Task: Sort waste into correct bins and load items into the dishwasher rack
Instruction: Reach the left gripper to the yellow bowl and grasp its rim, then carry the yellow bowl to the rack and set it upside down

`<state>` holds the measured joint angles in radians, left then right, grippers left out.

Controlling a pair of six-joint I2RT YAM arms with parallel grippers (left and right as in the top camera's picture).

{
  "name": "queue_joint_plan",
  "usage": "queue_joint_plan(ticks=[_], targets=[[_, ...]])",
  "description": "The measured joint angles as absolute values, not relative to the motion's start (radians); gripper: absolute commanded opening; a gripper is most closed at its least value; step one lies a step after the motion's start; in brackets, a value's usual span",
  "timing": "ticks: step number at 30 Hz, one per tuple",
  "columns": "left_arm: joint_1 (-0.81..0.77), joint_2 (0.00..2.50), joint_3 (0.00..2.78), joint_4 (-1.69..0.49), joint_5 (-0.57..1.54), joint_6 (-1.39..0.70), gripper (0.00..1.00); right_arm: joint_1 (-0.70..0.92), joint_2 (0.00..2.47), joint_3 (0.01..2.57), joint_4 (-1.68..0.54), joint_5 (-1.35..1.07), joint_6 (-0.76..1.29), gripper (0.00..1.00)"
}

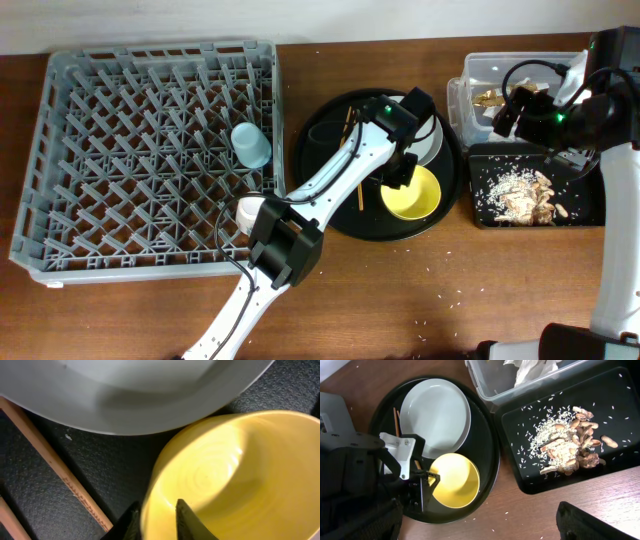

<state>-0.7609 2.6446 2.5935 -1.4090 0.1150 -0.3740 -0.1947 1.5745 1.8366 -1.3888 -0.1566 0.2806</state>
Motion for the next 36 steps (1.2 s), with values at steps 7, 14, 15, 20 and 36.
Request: queue_joint_plan(ticks=[7,14,15,20,36], targets=[[-0.761,2.645,2.593,-1.411,0.112,-0.379,0.01,-0.195,1.575,1.837,-1.389,-0.154,0.277,0.98],[-0.704,2.629,2.745,-1.618,-0.029,-0.378,0.01,-0.195,1.575,1.837,-1.389,-0.154,0.276,0.99],[-0.667,2.605,2.795,-1.639,-0.067,-0.375,0.01,-0.195,1.575,1.837,-1.389,-0.154,0.276,0.98],[-0.448,2.327,2.968,-1.637,-0.442,-0.335,0.01,-0.195,1.575,1.837,-1.389,-0.154,0.276,0.98],[-0.318,2.594,2.930,-1.402,-1.092,-0.207,0.01,-0.195,1.575,1.837,-1.391,-0.154,0.276,0.98]])
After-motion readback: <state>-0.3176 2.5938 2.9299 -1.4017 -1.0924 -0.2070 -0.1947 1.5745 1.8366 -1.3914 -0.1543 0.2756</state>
